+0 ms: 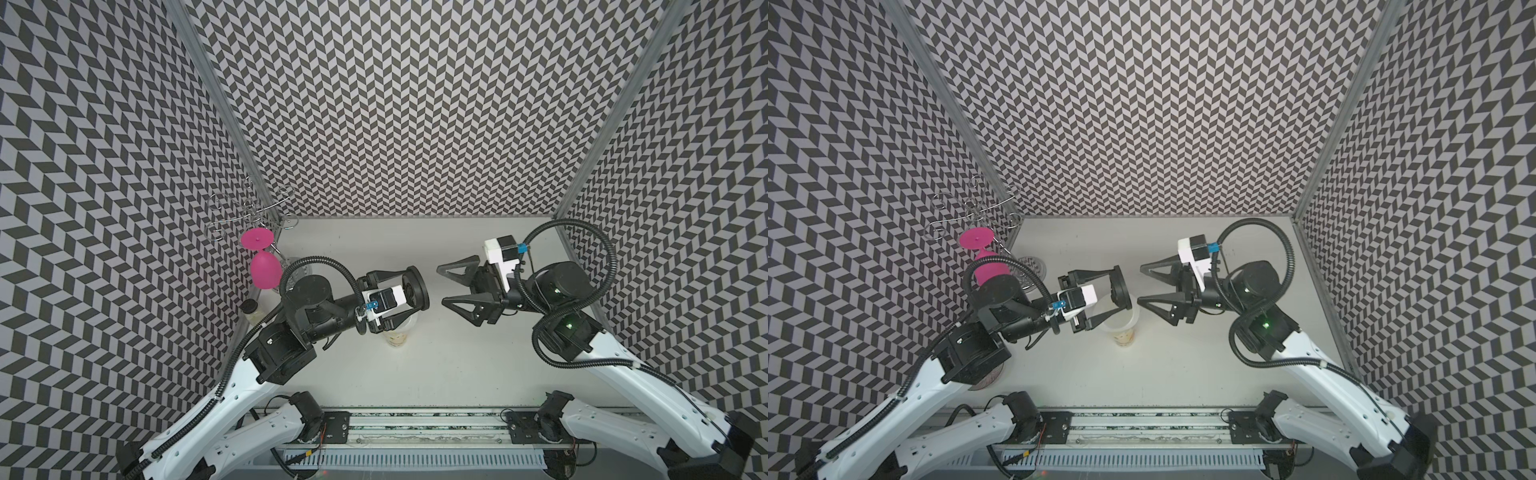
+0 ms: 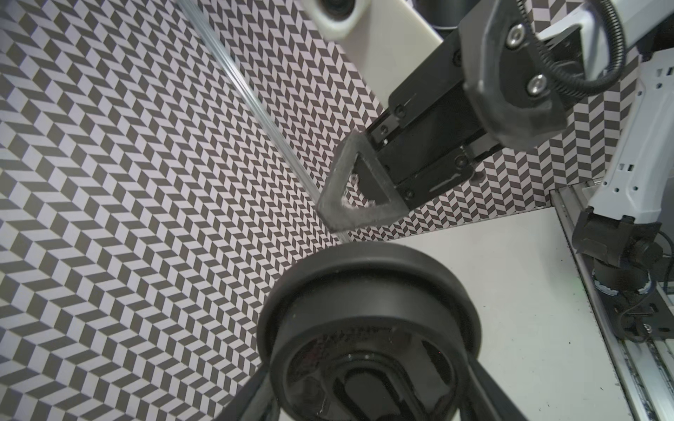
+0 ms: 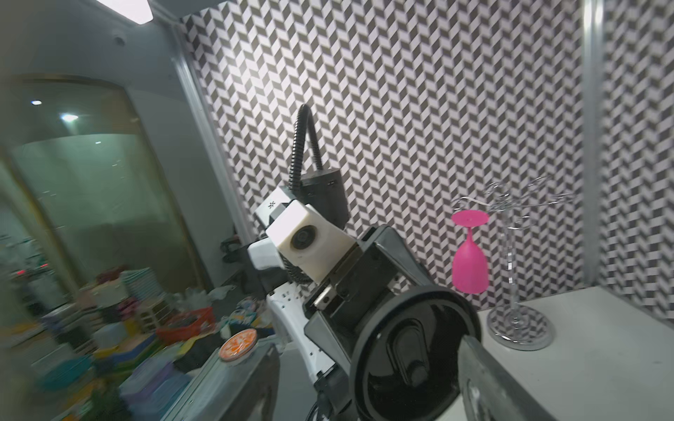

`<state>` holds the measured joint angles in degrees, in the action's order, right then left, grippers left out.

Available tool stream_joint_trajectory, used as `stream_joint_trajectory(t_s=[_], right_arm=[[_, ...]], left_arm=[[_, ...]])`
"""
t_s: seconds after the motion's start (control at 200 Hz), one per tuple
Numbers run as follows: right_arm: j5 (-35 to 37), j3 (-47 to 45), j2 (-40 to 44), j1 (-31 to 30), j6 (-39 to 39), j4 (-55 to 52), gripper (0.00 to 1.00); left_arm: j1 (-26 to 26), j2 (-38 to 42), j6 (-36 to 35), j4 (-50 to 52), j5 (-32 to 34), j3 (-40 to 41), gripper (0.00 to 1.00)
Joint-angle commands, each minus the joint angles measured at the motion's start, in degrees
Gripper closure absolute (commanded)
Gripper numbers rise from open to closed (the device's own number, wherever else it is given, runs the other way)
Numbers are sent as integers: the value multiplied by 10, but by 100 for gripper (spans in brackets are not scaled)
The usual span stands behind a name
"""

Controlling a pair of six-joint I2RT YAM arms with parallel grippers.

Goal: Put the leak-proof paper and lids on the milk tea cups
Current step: Pick up the cup lid from the center of the board, then place the cup lid on the cup.

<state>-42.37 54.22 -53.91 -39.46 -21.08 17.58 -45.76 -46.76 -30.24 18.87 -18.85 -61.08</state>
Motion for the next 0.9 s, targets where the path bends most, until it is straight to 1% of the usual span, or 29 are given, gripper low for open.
stream_joint_trajectory(t_s=[0.0,0.115,0.19,0.305,0.446,0.526,0.581,0.601,0.641,0.781,0.896], right_arm=[[159,-15,36,10,54,-77,24],[255,-23,50,15,61,-129,24],[296,-24,49,16,59,-154,24],[338,-27,48,17,54,-175,25],[353,-23,45,18,49,-189,25],[356,-19,42,18,46,-203,25],[360,-18,41,18,44,-211,25],[361,-20,41,18,44,-213,25],[362,-22,43,18,42,-213,25],[357,-36,48,18,34,-205,25],[354,-53,55,18,18,-195,26]], left_arm=[[-5,-16,58,154,54,-74,49],[-6,-65,125,296,92,-166,50],[-7,-99,170,365,116,-223,50],[-7,-159,247,445,149,-300,50],[-9,-242,331,547,173,-380,49],[-13,-264,373,562,157,-393,51],[-14,-280,399,570,162,-403,51],[-14,-286,407,587,163,-406,51],[-14,-292,416,590,159,-402,53],[-14,-311,461,589,145,-393,54],[-14,-319,490,589,151,-387,55]])
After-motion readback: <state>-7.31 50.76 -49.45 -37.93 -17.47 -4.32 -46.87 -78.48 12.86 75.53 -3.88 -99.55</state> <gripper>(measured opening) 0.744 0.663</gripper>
